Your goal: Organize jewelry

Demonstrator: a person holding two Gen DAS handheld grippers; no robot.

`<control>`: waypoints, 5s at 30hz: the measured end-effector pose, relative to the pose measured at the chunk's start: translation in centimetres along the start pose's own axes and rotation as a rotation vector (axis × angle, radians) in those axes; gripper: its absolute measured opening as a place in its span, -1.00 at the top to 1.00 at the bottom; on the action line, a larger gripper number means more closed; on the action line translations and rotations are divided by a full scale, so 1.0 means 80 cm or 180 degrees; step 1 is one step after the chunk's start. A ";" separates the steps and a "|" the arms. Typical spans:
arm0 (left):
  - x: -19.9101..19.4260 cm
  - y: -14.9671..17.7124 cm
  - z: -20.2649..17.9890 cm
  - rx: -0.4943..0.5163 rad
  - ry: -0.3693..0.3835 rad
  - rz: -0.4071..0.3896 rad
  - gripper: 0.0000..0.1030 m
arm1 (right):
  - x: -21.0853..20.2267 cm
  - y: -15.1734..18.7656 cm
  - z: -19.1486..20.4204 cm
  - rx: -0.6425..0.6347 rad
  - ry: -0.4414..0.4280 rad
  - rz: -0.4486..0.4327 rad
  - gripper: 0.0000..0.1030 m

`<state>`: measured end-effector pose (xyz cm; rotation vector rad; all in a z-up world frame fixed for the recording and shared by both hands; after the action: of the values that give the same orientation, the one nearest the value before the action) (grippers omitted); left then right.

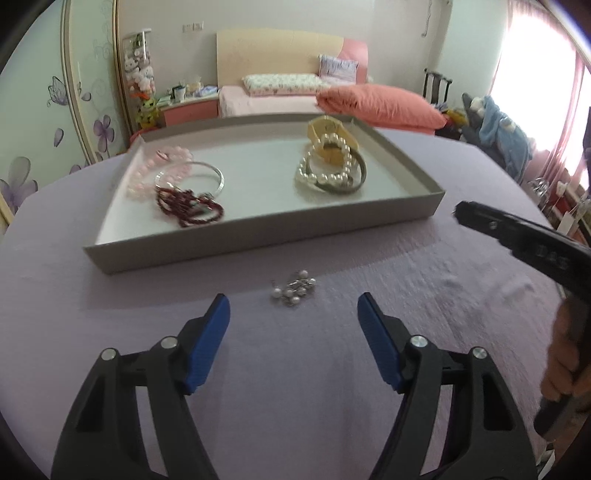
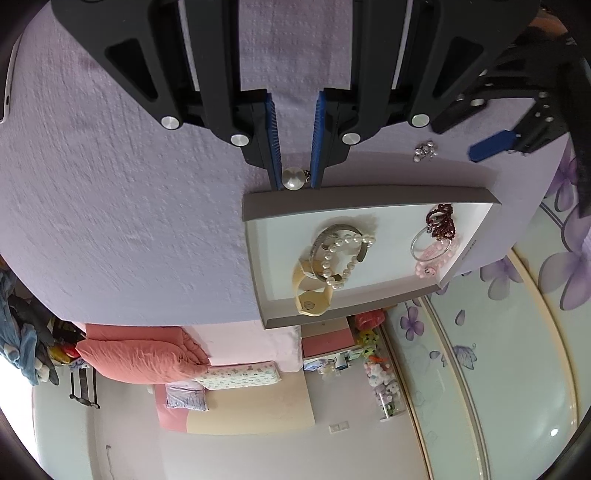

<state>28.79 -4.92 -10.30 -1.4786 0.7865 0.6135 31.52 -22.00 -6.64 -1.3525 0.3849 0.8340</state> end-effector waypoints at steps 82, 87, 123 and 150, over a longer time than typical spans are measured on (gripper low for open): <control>-0.110 -0.079 0.116 -0.0461 -0.0142 -0.0830 0.80 | 0.054 -0.081 0.090 -0.0228 -0.0136 -0.0254 0.67; -0.084 -0.096 0.118 -0.0449 -0.0101 -0.0787 0.80 | 0.080 -0.085 0.084 -0.0161 -0.0150 -0.0163 0.52; -0.031 -0.120 0.121 -0.0644 -0.0020 -0.0784 -0.60 | 0.013 -0.058 0.036 0.0116 -0.0143 -0.0431 -0.77; -0.208 0.028 0.095 -0.0441 -0.0392 -0.1544 -0.89 | -0.089 0.029 0.100 -0.0283 0.0240 -0.0951 -0.97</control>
<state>17.35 4.47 0.71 -1.6655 0.2737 0.3883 23.46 -16.52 -1.69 -1.4837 0.1984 0.5587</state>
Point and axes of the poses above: each gripper's, at about its wrist camera, not at the fingertips, and x roughly the way its jaws point, z to its left, y to its underside, the point moved 5 cm from there along x, roughly the way its jaws point
